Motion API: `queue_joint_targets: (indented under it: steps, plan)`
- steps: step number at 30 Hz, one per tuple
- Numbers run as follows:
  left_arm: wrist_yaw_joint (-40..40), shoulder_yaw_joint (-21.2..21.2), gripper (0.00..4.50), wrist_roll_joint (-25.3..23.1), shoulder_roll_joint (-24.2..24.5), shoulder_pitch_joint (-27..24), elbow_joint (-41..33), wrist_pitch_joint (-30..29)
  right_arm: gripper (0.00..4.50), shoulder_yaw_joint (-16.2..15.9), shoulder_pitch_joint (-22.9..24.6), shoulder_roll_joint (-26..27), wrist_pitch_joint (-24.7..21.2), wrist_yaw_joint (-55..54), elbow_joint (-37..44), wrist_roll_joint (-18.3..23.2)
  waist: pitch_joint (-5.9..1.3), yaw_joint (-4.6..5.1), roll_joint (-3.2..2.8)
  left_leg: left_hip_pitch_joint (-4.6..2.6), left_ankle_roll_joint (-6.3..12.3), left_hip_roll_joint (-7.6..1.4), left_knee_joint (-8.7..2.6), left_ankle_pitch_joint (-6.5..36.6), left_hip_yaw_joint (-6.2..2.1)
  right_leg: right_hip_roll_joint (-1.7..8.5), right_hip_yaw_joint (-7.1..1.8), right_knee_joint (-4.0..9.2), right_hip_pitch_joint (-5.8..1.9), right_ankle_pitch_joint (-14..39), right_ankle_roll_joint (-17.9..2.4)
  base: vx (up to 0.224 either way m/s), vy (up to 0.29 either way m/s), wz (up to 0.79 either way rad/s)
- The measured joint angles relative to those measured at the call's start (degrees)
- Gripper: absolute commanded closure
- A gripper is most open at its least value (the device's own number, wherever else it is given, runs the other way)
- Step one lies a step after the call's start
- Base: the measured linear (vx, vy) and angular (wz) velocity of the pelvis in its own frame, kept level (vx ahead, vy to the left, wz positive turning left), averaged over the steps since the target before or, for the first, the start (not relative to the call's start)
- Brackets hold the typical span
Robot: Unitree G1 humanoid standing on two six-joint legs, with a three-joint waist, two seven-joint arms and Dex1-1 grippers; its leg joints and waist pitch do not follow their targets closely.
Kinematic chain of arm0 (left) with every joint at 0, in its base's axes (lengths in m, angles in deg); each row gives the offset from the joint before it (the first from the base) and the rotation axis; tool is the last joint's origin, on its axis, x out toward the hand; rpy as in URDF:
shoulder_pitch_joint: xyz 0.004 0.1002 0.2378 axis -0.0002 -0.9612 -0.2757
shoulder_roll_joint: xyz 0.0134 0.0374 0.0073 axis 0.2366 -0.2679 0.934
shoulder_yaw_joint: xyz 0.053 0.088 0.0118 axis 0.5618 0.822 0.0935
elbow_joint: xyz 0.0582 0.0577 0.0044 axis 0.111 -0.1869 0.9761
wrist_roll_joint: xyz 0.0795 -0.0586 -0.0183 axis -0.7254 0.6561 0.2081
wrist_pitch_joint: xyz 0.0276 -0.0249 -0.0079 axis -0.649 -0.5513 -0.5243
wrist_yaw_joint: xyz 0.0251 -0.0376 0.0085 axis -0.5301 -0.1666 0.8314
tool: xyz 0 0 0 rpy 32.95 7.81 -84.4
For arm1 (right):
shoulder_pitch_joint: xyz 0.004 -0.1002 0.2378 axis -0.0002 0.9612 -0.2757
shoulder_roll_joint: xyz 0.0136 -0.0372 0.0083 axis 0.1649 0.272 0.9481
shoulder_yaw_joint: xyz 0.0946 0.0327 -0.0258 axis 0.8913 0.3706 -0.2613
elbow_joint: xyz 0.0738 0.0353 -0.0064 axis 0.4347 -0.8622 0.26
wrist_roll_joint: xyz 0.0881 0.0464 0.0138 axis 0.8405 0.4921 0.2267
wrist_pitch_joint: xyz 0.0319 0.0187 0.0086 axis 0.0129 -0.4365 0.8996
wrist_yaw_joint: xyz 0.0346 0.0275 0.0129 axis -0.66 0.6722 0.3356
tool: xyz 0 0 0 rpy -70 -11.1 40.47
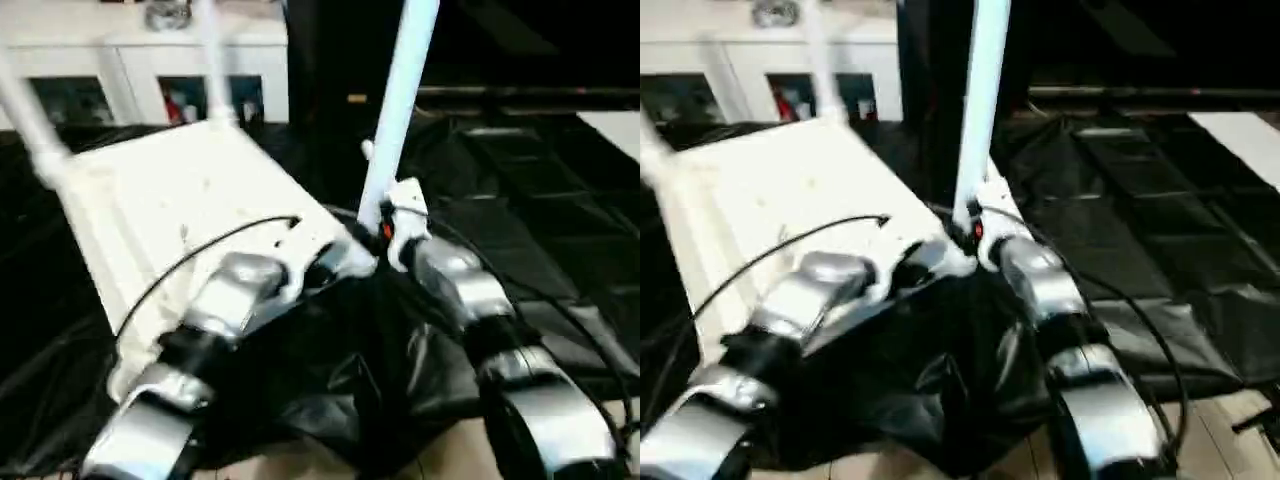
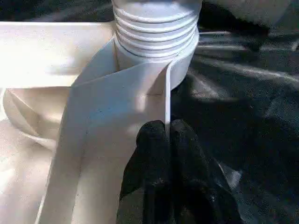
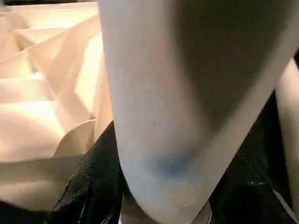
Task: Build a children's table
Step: Insert table leg to table base
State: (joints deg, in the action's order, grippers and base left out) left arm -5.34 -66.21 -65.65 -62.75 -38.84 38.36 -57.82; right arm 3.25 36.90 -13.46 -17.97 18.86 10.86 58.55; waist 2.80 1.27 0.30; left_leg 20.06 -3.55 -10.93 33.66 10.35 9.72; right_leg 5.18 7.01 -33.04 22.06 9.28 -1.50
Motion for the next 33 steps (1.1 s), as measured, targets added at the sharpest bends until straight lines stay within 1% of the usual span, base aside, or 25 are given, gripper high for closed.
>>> queue_joint_targets:
  steps: [4, 12, 13, 14, 16, 18, 19, 20, 22, 24, 26, 27, 29, 30, 31, 33]
  plan:
    - [0.66, -0.04, 4.5, 0.0, 0.14, 0.38, 0.31, -0.4, 2.59, 0.59, -1.75, 0.61, 0.09, -0.33, -2.46, -0.59, -0.03, 0.03, 0.05, 0.0, -0.04, -0.02, -0.1, 0.02, 0.0, -0.01, 0.04, -0.01, 0.0, 0.0, 0.0, 0.0, 0.0, 0.0]
    - [1.08, -0.05, 4.5, -0.5, 0.15, 0.59, 0.3, -1.12, 2.59, 0.61, -3.24, 1.07, 0.97, -0.54, -4.9, -1.99, -0.05, 0.14, 0.08, -0.08, -0.06, -0.02, -0.06, 0.03, -0.02, 0.0, 0.09, 0.04, 0.03, 0.0, 0.0, 0.0, 0.0, 0.0]
    - [1.07, -0.02, 4.5, -0.51, 0.22, 0.59, 0.32, -0.87, 2.24, 0.66, -3.27, 1.12, 1.23, -0.57, -5.03, -1.97, -0.05, 0.14, 0.08, -0.09, -0.06, -0.02, -0.05, 0.04, -0.02, 0.0, 0.09, 0.05, 0.06, 0.0, 0.01, 0.0, 0.0, 0.0]
    - [1.03, 0.02, 4.5, -0.51, 0.3, 0.59, 0.33, -0.57, 2.24, 0.81, -3.31, 1.14, 1.42, -0.55, -5.1, -1.94, -0.05, 0.14, 0.08, -0.08, -0.06, -0.02, -0.03, 0.03, -0.03, 0.0, 0.1, 0.05, 0.15, 0.0, 0.0, 0.0, 0.0, 0.0]
    - [0.82, 0.09, 4.5, -0.51, 0.52, 0.58, 0.67, 0.78, 1.87, 1.93, -3.41, 1.3, 1.51, -0.29, -5.4, -1.38, -0.04, 0.11, 0.08, 0.05, -0.06, -0.01, -0.02, 0.03, -0.04, 0.0, 0.09, 0.05, 0.31, 0.0, 0.01, 0.0, 0.0, 0.0]
    - [0.4, 0.2, 4.5, -0.5, 0.72, 0.57, 0.81, 1.76, 1.81, 2.36, -3.41, 1.54, 1.53, -0.03, -5.96, -1.06, -0.01, 0.04, 0.05, 0.25, -0.06, -0.01, 0.0, 0.03, -0.03, 0.0, 0.08, 0.05, 0.51, 0.0, 0.0, 0.0, 0.0, 0.0]
    - [-0.18, 0.41, 4.5, -0.49, 1.13, 0.46, 0.82, 2.94, 1.7, 2.47, -3.41, 1.53, 1.86, 0.22, -6.0, -0.97, 0.0, 0.01, 0.03, 0.45, -0.06, -0.01, 0.0, 0.03, -0.03, 0.01, 0.06, 0.05, 0.7, 0.0, 0.0, 0.0, 0.0, 0.0]
    - [-0.57, 0.43, 4.5, -0.47, 1.34, 0.45, 0.82, 3.44, 1.45, 2.7, -3.41, 1.53, 2.3, 0.51, -6.05, -0.89, 0.0, -0.02, 0.03, 0.6, -0.05, -0.01, -0.01, 0.03, -0.02, 0.01, 0.06, 0.04, 0.84, 0.0, 0.0, 0.0, 0.0, 0.0]
    - [-1.32, 0.65, 4.5, -0.47, 1.73, 0.41, 0.82, 4.47, 1.41, 3.23, -3.41, 1.52, 2.39, 1.53, -6.08, -0.57, 0.0, -0.09, 0.02, 0.82, -0.05, -0.02, -0.01, 0.02, -0.02, 0.01, 0.05, 0.0, 0.99, -0.09, -0.14, 0.0, 0.0, 0.0]
    - [-2.17, 0.74, 4.5, -0.41, 2.32, 0.22, 0.68, 5.47, 1.24, 3.42, -3.39, 1.48, 2.4, 2.71, -5.94, -0.15, 0.01, -0.12, 0.02, 0.96, -0.06, -0.03, -0.02, 0.02, -0.02, 0.01, 0.05, -0.03, 1.08, -0.25, -0.28, 0.0, 0.0, 0.0]
    - [-3.03, 0.85, 4.5, -0.42, 2.97, 0.06, 0.61, 6.6, 1.01, 3.44, -3.26, 1.19, 2.32, 4.47, -5.4, -0.04, 0.04, -0.26, -0.03, 0.99, -0.06, -0.04, -0.13, 0.02, -0.01, 0.0, 0.06, -0.05, 1.13, -0.3, -0.3, 0.0, 0.0, 0.0]
    - [-3.35, 0.87, 4.5, -0.42, 3.32, 0.0, 0.61, 7.2, 1.01, 3.42, -3.12, 1.19, 2.29, 5.18, -5.02, 0.0, 0.05, -0.38, -0.05, 0.99, -0.07, -0.05, -0.17, 0.02, -0.01, -0.01, 0.06, -0.08, 1.19, -0.32, -0.32, 0.0, 0.0, 0.0]
    - [-4.33, 0.87, 4.5, -0.42, 4.0, -0.15, 0.51, 8.07, 0.73, 3.22, -2.72, 1.01, 2.12, 6.86, -4.07, 0.0, 0.07, -0.73, -0.09, 1.01, -0.07, -0.06, -0.33, 0.02, 0.01, -0.03, 0.06, -0.09, 1.23, -0.42, -0.47, 0.0, 0.0, 0.0]
    - [-5.04, 1.02, 4.5, -0.39, 4.41, -0.3, 0.35, 8.75, 0.73, 2.72, -2.23, 0.61, 2.0, 7.83, -3.03, -0.06, 0.07, -0.95, -0.09, 1.0, -0.07, -0.06, -0.42, 0.02, 0.03, -0.03, 0.06, -0.08, 1.25, -0.47, -0.56, 0.0, 0.0, 0.0]
    - [-5.93, 1.17, 4.5, -0.33, 4.88, -0.72, -0.12, 9.45, 0.63, 2.15, -1.47, 0.2, 1.8, 9.22, -1.84, -0.11, 0.08, -1.25, -0.1, 1.01, -0.07, -0.06, -0.5, 0.02, 0.07, -0.03, 0.06, -0.08, 1.27, -0.46, -0.54, 0.0, 0.0, 0.0]
    - [-7.39, 1.38, 4.5, -0.17, 5.54, -0.98, -0.59, 10.21, 0.63, 1.14, -0.88, -0.74, 1.13, 11.42, -0.16, -0.2, 0.11, -1.68, -0.15, 0.98, -0.06, -0.07, -0.54, 0.01, 0.08, -0.03, 0.06, -0.08, 1.33, -0.44, -0.52, 0.0, 0.0, 0.0]
